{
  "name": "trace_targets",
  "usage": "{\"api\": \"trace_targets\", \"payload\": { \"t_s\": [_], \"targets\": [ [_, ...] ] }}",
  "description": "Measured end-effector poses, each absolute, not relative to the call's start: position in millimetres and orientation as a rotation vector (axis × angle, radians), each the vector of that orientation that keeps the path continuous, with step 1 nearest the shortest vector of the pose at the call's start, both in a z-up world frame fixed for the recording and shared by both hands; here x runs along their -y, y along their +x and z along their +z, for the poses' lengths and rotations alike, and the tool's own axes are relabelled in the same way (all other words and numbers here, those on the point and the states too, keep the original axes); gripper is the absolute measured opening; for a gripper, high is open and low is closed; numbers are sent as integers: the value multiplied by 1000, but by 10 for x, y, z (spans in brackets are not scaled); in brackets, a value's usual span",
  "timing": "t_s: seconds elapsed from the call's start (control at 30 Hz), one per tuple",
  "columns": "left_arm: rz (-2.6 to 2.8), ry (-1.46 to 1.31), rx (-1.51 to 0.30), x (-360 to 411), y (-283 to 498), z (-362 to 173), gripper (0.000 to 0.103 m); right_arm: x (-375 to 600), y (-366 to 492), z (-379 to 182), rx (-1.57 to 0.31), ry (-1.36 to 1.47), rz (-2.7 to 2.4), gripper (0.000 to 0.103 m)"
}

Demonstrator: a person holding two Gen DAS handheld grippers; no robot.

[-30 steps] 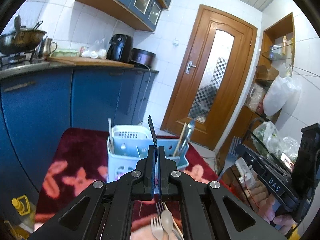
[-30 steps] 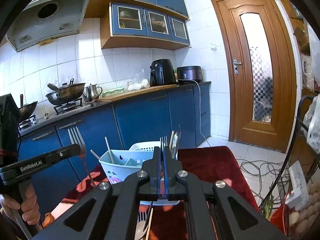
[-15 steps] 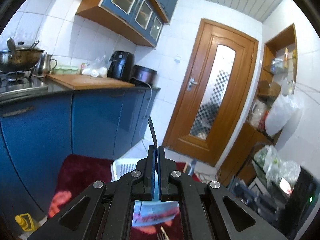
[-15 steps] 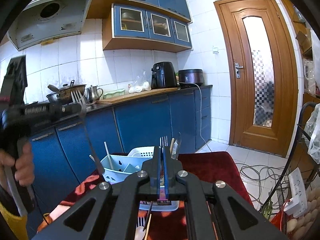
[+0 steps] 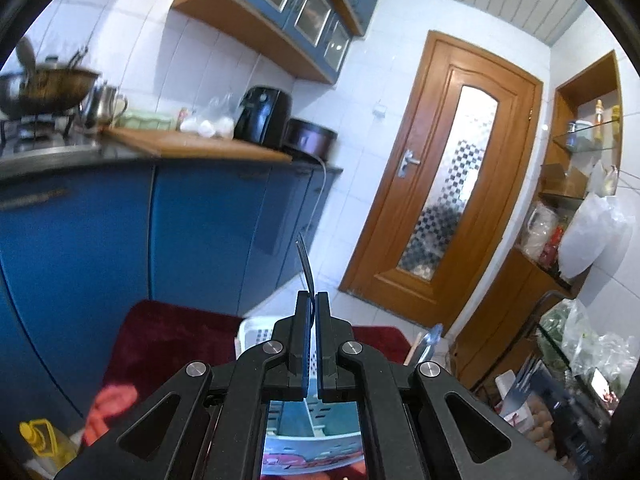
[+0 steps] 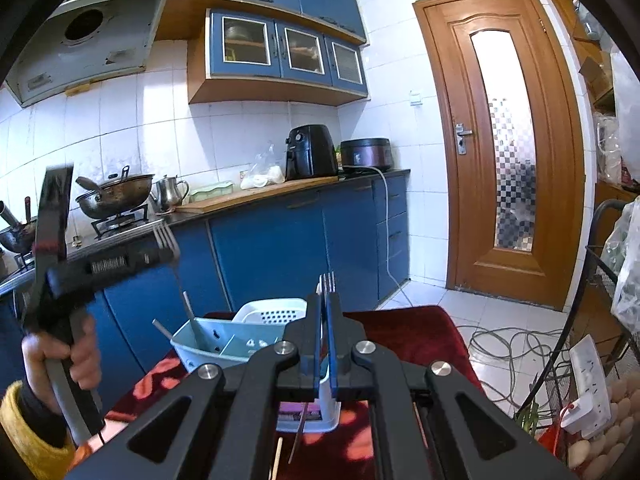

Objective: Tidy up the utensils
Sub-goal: 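Lift the utensil with the left tool while the right tool carries its fork over the holder, then lower the utensil into the holder and open the left tool while the right tool releases its fork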

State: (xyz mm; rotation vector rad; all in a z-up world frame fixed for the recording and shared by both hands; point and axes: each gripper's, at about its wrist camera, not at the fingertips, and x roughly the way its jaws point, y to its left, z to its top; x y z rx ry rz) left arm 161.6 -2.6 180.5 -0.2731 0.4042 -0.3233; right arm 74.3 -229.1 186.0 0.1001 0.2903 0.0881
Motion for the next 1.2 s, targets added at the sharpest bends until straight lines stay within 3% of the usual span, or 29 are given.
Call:
{"api": "trace_targets", "payload": {
  "t_s": [0.43,1.2],
  "targets": [
    [-331,-247,-460,30,1702,1465,1,2002,1191,2011,-168,-14,-27,4],
    [-321,-221,-547,107,1755,1158,2,1828,1646,1484,-347,33,121,4]
  ]
}}
